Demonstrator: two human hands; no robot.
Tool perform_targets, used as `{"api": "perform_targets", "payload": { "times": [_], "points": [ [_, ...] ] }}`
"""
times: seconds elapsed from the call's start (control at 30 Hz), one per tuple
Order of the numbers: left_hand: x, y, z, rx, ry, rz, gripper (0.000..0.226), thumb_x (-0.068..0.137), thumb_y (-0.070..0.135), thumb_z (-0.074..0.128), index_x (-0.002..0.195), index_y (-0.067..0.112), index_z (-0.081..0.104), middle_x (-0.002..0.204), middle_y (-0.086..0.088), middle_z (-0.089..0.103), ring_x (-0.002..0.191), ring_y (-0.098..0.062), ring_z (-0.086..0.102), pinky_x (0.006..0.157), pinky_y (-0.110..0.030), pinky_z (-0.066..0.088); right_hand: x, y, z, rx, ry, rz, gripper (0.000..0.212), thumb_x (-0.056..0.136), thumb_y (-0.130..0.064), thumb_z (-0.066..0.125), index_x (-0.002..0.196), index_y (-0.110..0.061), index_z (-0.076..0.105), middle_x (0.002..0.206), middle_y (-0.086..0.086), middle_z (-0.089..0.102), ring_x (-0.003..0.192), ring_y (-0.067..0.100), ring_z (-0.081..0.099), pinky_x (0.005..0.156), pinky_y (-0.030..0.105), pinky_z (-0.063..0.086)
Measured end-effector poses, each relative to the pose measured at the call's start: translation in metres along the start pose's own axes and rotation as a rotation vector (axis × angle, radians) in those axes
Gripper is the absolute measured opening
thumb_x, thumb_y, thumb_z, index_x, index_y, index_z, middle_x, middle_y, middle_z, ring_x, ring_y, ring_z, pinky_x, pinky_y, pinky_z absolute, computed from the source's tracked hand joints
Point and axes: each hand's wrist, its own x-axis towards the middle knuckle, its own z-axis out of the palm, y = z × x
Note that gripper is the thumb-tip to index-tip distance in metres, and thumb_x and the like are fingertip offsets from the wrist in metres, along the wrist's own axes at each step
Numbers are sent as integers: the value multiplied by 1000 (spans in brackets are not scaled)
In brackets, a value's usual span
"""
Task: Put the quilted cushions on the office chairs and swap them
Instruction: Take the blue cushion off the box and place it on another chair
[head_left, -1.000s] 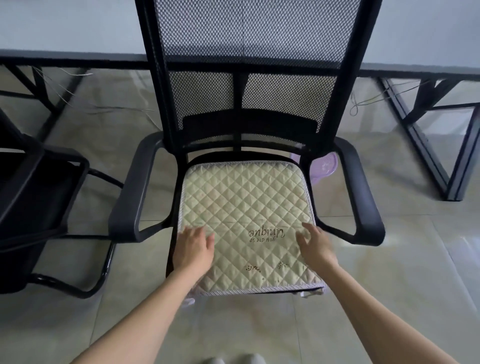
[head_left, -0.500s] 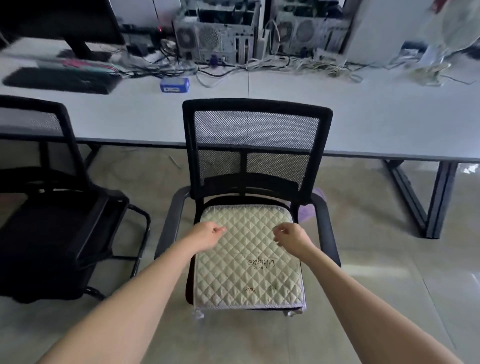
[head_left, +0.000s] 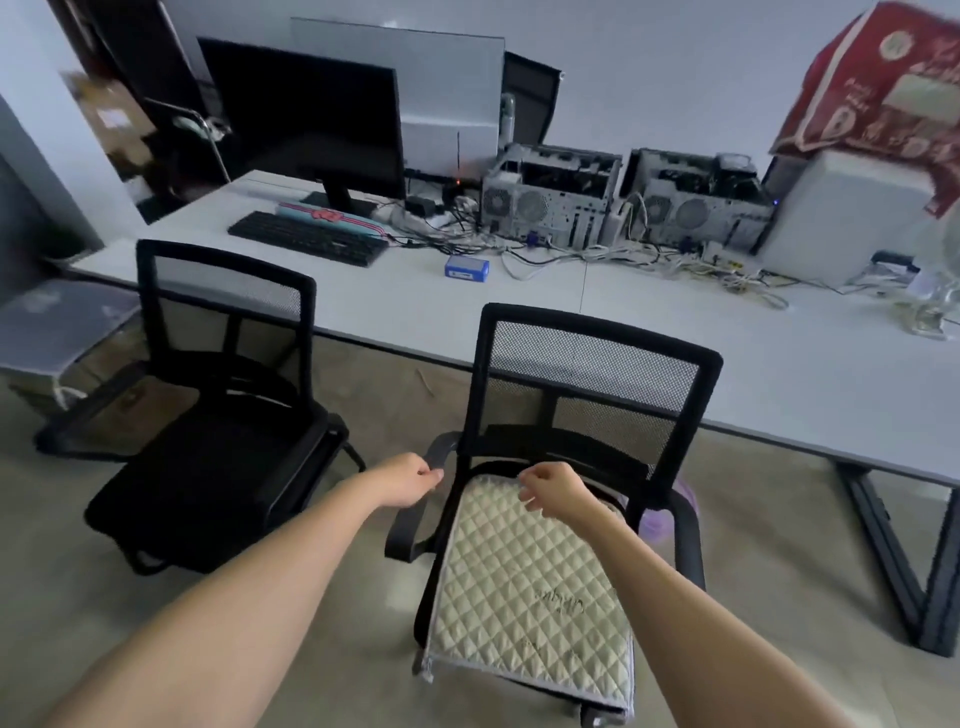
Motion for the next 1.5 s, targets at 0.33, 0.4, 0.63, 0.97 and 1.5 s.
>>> {"api": "perform_targets", "payload": {
  "times": [0.33,0.4,0.63,0.97,1.5],
  "points": [
    [-73,-124,-83,-208,121,-108,37,95,42,39,85,15,62,80,-1,59,68,-16,53,61,-27,40,-18,-116,114,-72,-96,-81,25,90,-16,49,87,2,66,77,13,61,63,20,54,47,21,37],
    [-92,-156,-101,-262,125,-121,36,96,43,37,87,16,61,79,2,57,68,-13,52,60,-26,38,-21,-140,145,-101,-123,-81,25,91,-19,51,70,-9,60,67,9,60,57,19,54,46,20,38],
    [-158,-286,-167,-377,206,-193,35,97,42,34,81,20,57,81,3,57,67,-11,52,61,-25,38,-44,-243,267,-167,-213,-163,22,91,-16,47,71,-13,57,63,4,56,46,12,51,40,16,35],
    [-240,-447,-232,-550,331,-306,36,98,38,35,74,19,54,70,1,54,56,-11,48,50,-22,32,-79,-355,423,-218,-347,-266,29,96,-26,44,116,-9,57,76,-3,61,66,9,58,56,21,44],
    [-256,-616,-313,-779,464,-410,33,96,39,40,72,21,55,70,2,55,56,-11,48,53,-19,30,-20,-490,606,-367,-526,-385,31,94,-21,43,108,0,61,85,9,65,66,16,60,52,21,44]
  ]
}}
